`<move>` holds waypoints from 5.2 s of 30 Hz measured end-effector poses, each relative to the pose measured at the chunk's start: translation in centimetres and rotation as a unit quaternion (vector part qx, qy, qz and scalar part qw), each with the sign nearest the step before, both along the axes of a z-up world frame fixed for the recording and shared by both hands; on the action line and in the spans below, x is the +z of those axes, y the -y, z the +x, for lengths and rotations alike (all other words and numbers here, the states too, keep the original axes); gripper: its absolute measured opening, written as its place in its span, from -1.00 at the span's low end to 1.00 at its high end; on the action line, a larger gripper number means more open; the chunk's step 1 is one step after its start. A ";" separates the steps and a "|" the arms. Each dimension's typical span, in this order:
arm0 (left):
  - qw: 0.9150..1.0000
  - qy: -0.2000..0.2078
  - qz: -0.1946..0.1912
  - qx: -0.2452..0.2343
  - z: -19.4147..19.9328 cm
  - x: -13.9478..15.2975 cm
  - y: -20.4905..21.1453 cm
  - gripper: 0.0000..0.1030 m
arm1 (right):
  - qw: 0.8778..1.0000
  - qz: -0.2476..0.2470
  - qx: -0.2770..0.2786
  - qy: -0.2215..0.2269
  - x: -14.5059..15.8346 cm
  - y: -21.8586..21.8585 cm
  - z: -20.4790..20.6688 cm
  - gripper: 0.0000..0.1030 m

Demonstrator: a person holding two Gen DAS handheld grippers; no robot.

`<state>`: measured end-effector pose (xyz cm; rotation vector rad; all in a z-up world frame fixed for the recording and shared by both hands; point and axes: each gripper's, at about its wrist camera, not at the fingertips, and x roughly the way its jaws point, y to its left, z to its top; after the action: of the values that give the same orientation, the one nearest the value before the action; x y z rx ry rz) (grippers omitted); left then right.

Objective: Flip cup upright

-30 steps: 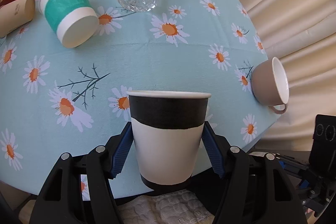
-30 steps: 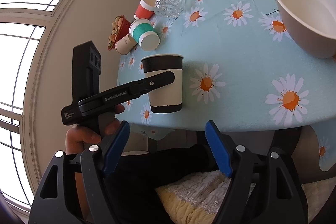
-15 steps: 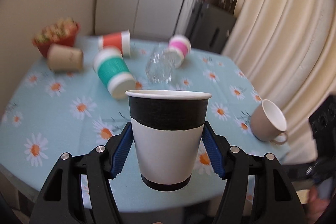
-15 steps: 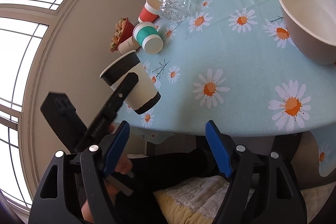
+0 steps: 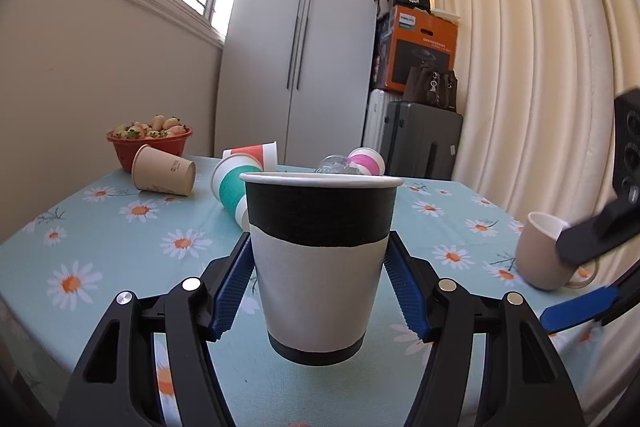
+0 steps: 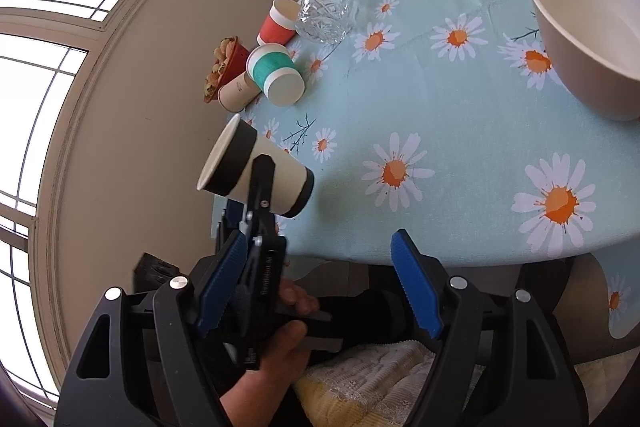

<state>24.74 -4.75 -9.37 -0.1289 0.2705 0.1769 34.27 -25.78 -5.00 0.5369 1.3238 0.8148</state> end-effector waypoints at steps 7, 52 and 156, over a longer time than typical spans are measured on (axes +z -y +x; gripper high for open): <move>0.999 0.029 0.018 0.021 0.0 -1.4 0.6 0.24 | 1.000 0.003 -0.003 -0.011 -0.5 0.2 0.1 0.44; 0.999 0.025 -0.024 0.003 -6.1 3.9 -0.5 0.87 | 0.990 0.062 -0.093 0.087 2.6 3.2 -1.1 0.85; 0.992 -0.093 -0.008 -0.090 -22.6 8.2 -5.1 0.87 | 0.848 -0.230 -0.099 0.466 5.4 1.8 -24.5 0.90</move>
<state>2.14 0.33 -1.13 -0.1042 0.4685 0.0072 9.76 -27.58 0.37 -0.1315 0.4955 0.4405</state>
